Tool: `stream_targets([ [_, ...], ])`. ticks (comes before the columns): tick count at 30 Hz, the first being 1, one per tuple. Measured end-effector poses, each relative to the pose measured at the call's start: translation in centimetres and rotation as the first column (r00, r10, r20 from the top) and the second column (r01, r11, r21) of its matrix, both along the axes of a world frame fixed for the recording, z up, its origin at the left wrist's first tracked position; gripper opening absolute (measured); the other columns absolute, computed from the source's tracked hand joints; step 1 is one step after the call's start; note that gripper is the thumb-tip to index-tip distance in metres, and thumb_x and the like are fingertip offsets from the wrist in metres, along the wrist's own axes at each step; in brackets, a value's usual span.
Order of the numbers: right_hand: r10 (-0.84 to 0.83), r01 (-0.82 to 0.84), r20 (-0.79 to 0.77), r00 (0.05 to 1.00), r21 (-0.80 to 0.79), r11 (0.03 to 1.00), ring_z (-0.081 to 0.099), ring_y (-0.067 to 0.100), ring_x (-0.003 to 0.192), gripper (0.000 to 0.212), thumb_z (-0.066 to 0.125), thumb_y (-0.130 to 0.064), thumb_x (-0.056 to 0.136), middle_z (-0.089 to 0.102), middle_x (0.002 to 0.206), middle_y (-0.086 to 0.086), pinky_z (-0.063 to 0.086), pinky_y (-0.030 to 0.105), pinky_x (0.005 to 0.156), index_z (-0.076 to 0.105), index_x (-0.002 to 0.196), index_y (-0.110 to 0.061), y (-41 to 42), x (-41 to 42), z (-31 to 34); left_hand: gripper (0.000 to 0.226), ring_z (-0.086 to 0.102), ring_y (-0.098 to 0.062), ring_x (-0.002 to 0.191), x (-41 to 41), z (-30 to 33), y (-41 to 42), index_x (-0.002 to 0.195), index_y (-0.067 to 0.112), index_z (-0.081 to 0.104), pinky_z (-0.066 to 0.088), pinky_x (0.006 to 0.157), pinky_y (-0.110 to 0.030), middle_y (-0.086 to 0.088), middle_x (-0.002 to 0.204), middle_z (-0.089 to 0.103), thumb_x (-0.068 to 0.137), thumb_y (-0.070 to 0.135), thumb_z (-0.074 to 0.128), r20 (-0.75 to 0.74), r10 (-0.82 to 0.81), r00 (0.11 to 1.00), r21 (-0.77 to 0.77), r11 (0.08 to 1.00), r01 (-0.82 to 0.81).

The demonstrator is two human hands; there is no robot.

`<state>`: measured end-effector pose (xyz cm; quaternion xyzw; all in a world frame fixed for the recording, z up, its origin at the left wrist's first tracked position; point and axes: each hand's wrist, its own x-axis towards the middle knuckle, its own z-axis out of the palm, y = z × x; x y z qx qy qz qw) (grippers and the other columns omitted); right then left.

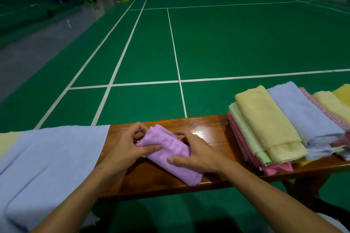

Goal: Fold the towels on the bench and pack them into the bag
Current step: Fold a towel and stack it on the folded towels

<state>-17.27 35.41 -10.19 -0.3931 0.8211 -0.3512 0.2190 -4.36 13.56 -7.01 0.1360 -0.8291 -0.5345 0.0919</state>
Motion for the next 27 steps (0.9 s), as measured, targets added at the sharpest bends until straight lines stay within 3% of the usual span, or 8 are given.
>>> stream_targets([
  [3,0.021,-0.020,0.048,0.999,-0.032,0.999,0.059,-0.008,0.112,0.087,0.085,-0.062,0.077,0.058,0.133,-0.022,0.053,0.024,0.092,0.041,0.147,-0.033,0.3,-0.1,0.6,0.041,0.076,-0.024,0.093,0.0,0.3,0.3,0.103,0.006,0.063,0.062,0.076,-0.031,-0.010,0.097,0.078,0.076,0.019,0.092,-0.033,0.041,0.999,0.037,0.999,-0.040],
  [5,0.028,-0.023,0.063,0.998,-0.074,0.997,0.059,-0.012,0.101,0.079,0.087,-0.048,0.081,0.058,0.118,-0.026,0.048,0.016,0.082,0.042,0.144,-0.033,0.7,-0.1,1.0,0.040,0.077,-0.024,0.095,0.1,0.3,0.0,0.103,0.007,0.065,0.064,0.081,-0.037,-0.009,0.098,0.079,0.077,0.023,0.091,-0.048,0.079,0.996,0.064,0.995,-0.076],
  [8,0.057,-0.053,0.032,0.998,-0.130,0.990,0.060,0.004,0.102,0.073,0.084,-0.038,0.086,0.058,0.120,-0.023,0.054,0.035,0.087,0.038,0.143,-0.043,1.6,0.3,1.6,0.039,0.078,-0.021,0.097,0.4,0.4,-0.1,0.105,0.011,0.067,0.063,0.085,-0.041,-0.004,0.101,0.080,0.078,0.028,0.090,-0.058,0.129,0.990,0.095,0.988,-0.123],
  [12,0.100,-0.111,-0.069,0.993,-0.172,0.979,0.060,0.007,0.117,0.067,0.074,-0.029,0.093,0.054,0.134,-0.028,0.052,0.042,0.099,0.038,0.145,-0.048,3.4,1.2,3.0,0.041,0.077,-0.016,0.096,0.2,1.0,1.1,0.110,0.014,0.067,0.063,0.083,-0.037,0.002,0.101,0.080,0.079,0.033,0.087,-0.085,0.194,0.977,0.130,0.975,-0.182],
  [15,0.046,-0.070,-0.123,0.991,-0.202,0.977,0.062,0.019,0.117,0.059,0.070,-0.028,0.095,0.058,0.140,-0.016,0.052,0.048,0.099,0.042,0.144,-0.047,5.5,1.8,4.3,0.038,0.077,-0.011,0.093,-0.2,2.5,3.2,0.113,0.014,0.065,0.061,0.073,-0.022,0.002,0.098,0.081,0.084,0.028,0.085,-0.109,0.199,0.974,0.132,0.974,-0.184],
  [17,0.006,-0.036,-0.127,0.992,-0.235,0.971,0.061,0.018,0.118,0.054,0.069,-0.023,0.096,0.059,0.138,-0.014,0.049,0.046,0.103,0.047,0.142,-0.041,7.3,2.3,5.1,0.033,0.076,-0.006,0.086,-0.6,3.6,5.1,0.112,0.015,0.065,0.057,0.067,-0.015,-0.001,0.093,0.081,0.086,0.022,0.084,-0.127,0.184,0.975,0.120,0.978,-0.169],
  [22,-0.077,0.026,-0.161,0.984,-0.298,0.954,0.064,0.018,0.116,0.048,0.070,-0.021,0.097,0.062,0.133,-0.014,0.051,0.045,0.101,0.051,0.138,-0.038,12.9,2.8,7.6,0.037,0.078,-0.022,0.095,-2.4,5.9,9.6,0.115,0.012,0.065,0.065,0.074,-0.032,-0.004,0.101,0.081,0.085,0.022,0.085,-0.163,0.121,0.979,0.156,0.983,-0.096],
  [27,-0.169,0.100,-0.173,0.970,-0.349,0.932,0.067,0.011,0.102,0.042,0.071,-0.026,0.099,0.064,0.124,-0.027,0.056,0.043,0.091,0.053,0.135,-0.040,20.0,2.4,10.2,0.038,0.073,-0.018,0.082,-5.5,9.0,15.7,0.114,0.008,0.063,0.063,0.068,-0.035,-0.014,0.096,0.080,0.086,0.020,0.085,-0.195,0.017,0.981,0.148,0.989,0.012],
])
